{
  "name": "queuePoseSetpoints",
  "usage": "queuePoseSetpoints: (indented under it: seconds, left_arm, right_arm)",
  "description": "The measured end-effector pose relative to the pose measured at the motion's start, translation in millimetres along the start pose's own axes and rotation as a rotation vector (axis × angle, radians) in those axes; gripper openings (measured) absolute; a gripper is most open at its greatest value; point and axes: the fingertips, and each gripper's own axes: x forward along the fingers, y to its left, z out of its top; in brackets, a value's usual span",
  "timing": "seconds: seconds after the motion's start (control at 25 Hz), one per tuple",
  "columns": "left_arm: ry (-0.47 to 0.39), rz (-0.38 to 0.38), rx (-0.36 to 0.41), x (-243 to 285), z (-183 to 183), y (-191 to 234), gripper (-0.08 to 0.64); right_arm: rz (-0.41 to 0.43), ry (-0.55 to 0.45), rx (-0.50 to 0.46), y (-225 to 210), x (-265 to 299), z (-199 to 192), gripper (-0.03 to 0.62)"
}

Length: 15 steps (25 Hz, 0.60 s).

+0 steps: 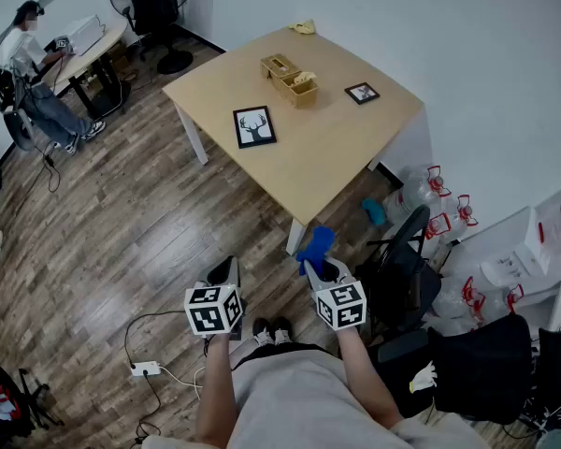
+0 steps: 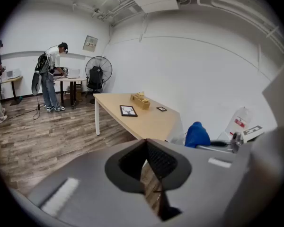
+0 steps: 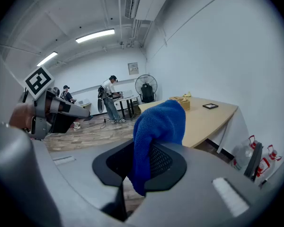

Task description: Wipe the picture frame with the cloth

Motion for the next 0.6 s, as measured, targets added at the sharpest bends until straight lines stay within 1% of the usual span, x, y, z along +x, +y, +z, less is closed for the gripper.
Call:
queuePoseSetpoints:
  seconds: [0.12,0.2,0.28,0.44,0.6]
  left_arm:
    - [-0.043,-0.015,0.055,-2,5,-9,0.052]
    - [-0.088,-0.054,0.103,-3,10,-20,0.052]
    - [-0.124,-0.096,0.125,-4,13,-30,0.052]
    - [-0.112,-0.102,0.145,0,13,-32,0.052]
    - [-0.138,-0.100,0.160,3,20,-29,0.052]
  right_arm:
    - [-0.001,0.013,0.003,-4,-2,-6,0.052]
    - [0.003,0.019,0.009,-5,-1,-8,0.052]
    - [0.014,0.022,0.015,-5,2,-8,0.052]
    - [0.036,0.016,0.023,-7,10,-5,0.052]
    - [0.041,-0.009,0.052,-14,19,-1,0.052]
